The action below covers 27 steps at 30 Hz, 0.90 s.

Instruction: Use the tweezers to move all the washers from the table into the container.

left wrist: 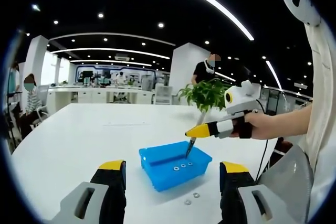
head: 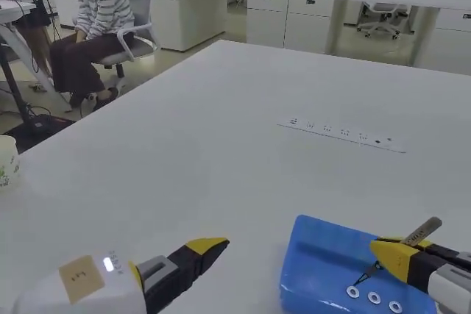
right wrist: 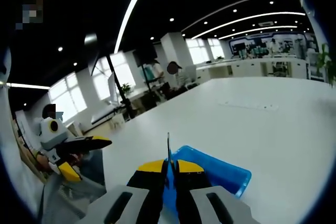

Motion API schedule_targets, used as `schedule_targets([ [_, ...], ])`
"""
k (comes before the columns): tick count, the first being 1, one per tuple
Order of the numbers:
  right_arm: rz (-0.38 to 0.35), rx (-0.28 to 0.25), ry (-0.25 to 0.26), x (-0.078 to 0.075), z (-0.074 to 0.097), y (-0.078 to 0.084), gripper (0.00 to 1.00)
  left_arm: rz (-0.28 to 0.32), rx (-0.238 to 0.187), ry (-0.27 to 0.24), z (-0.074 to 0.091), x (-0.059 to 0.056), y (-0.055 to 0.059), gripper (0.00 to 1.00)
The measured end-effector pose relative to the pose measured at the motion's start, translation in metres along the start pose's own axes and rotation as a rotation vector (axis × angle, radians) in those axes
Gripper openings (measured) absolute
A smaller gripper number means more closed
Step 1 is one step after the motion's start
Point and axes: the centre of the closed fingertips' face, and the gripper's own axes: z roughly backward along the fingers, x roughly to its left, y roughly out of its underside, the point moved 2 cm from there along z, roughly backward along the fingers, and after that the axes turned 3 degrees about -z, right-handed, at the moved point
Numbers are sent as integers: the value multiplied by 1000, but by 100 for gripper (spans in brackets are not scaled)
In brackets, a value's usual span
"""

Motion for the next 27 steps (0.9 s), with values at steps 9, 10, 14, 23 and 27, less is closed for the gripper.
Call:
schedule_targets([
  [9,-26,2,-8,12,7,11,4,-3,2,2,0,-1,1,73],
  [10,-28,4,-9,12,7,12,4,-3,1,2,0,-1,0,73],
  [14,-46,7,-16,17,8,19,4,-4,1,0,0,0,0,73],
  [23,-73,61,-43,24,6,45,4,-2,0,-2,0,0,0,73],
  [27,-86,84,-45,24,4,56,4,-3,2,0,0,0,0,73],
])
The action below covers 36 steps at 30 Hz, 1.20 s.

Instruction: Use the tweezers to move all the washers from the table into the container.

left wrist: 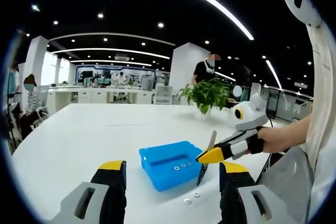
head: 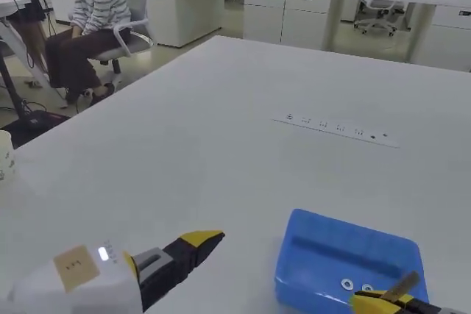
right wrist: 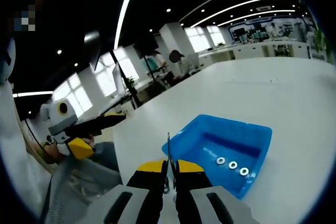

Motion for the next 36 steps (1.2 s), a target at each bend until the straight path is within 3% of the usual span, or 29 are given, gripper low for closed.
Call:
schedule_targets([
  [9,-1,55,-14,0,-8,17,4,0,3,-1,0,1,0,72],
  [26,67,98,-23,0,-13,26,4,-3,8,1,-1,0,1,72],
  [29,127,127,-19,2,-14,29,4,-3,9,0,-1,0,2,72],
  [32,211,108,-11,5,-14,24,4,-4,9,0,-1,0,2,72],
  [36,252,164,-27,9,-17,34,4,-4,8,2,-1,0,2,72],
])
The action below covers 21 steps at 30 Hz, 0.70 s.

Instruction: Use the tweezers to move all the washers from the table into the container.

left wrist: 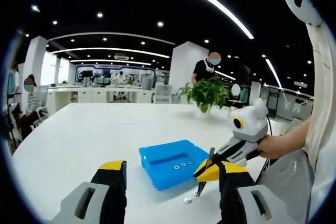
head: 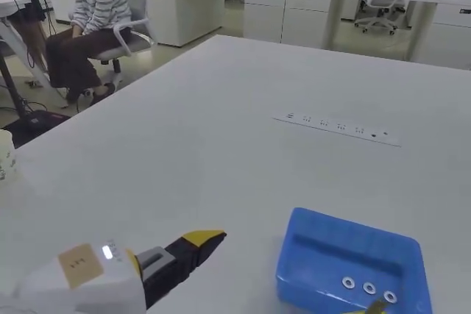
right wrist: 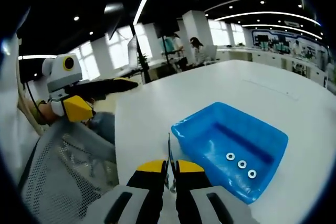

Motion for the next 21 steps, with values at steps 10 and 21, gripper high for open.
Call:
schedule_targets([
  [10,121,18,-23,11,-3,1,4,-2,3,1,0,0,1,72],
  [21,383,57,-37,25,-6,6,3,-5,8,6,0,-1,2,72],
])
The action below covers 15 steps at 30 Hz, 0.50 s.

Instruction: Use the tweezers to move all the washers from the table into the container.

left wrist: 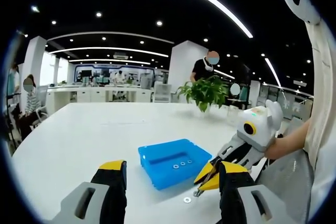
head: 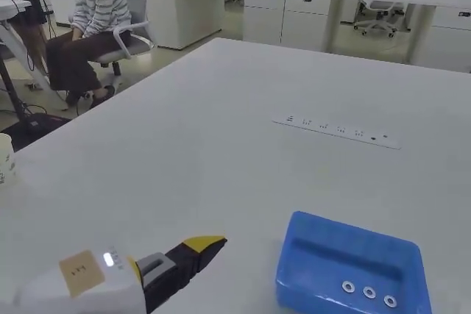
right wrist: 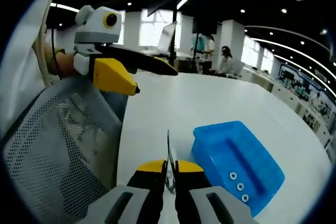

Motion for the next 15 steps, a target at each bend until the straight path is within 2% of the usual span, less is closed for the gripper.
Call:
schedule_targets([
  [3,2,1,2,-2,-2,-1,3,0,2,1,0,0,0,72],
  [7,-67,-3,10,-10,0,-2,3,1,3,1,0,0,0,72],
  [12,-171,-75,27,-18,10,-15,3,0,3,3,0,0,0,72],
  [15,-276,-143,50,-28,17,-25,3,0,3,3,0,1,0,72],
])
